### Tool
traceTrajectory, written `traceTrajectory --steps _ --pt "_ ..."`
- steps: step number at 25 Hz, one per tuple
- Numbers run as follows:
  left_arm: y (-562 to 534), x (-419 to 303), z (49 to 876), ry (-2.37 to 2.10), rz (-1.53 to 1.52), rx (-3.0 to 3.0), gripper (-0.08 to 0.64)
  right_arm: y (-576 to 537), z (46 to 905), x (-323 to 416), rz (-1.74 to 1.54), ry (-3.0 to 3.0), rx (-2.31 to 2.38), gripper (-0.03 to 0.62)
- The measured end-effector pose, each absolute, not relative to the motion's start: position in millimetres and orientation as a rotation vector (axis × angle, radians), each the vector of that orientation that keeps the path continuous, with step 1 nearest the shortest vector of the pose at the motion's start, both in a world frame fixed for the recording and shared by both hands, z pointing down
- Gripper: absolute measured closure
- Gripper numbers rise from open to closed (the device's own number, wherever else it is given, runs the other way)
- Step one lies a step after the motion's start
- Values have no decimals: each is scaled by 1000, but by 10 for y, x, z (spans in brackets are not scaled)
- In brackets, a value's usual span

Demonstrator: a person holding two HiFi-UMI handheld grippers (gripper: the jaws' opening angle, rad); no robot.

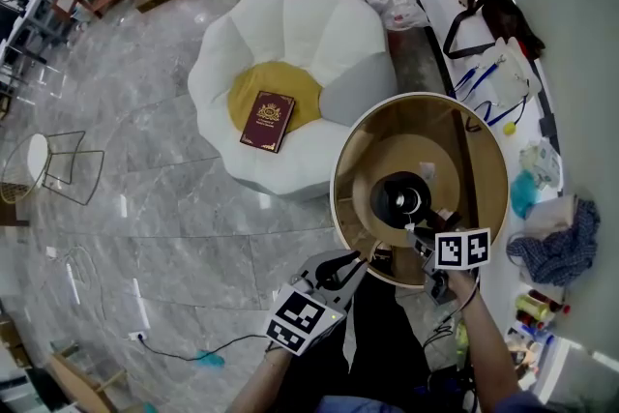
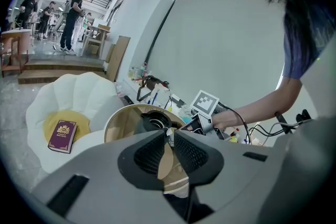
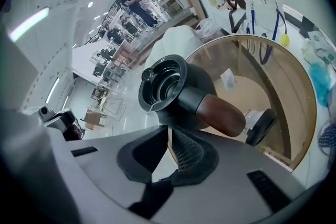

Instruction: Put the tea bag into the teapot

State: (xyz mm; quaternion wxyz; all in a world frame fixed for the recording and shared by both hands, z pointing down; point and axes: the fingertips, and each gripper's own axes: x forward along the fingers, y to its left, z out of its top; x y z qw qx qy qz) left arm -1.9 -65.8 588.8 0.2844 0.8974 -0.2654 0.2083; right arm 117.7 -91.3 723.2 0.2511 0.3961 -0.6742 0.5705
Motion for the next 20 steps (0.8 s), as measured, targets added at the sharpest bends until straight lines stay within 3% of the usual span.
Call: traceTrajectory --steps 20 --pt "-691 -92 5544 -721 523 2438 508 -1141 6511 1228 1488 -1956 1155 575"
